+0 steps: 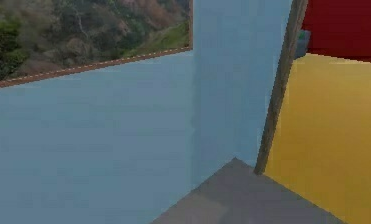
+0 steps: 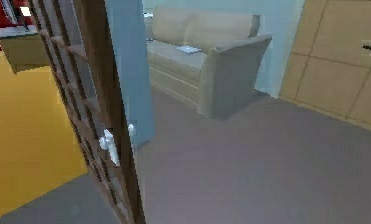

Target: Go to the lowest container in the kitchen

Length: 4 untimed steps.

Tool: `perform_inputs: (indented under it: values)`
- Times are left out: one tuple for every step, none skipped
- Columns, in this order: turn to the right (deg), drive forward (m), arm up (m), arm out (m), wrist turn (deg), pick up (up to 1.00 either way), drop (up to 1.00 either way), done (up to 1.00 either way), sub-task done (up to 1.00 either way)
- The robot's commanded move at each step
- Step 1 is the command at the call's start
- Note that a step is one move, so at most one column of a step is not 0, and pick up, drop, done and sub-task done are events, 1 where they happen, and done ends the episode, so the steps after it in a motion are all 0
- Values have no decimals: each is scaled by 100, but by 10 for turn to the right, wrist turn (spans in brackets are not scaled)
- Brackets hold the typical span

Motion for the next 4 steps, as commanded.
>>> perform_inputs:
  values:
    - [0, 40, 0, 0, 0, 0, 0, 0, 0]
    - [450, 0, 0, 0, 0, 0, 0, 0, 0]
    - [0, 100, 0, 0, 0, 0, 0, 0, 0]
    - [-60, 0, 0, 0, 0, 0, 0, 0, 0]
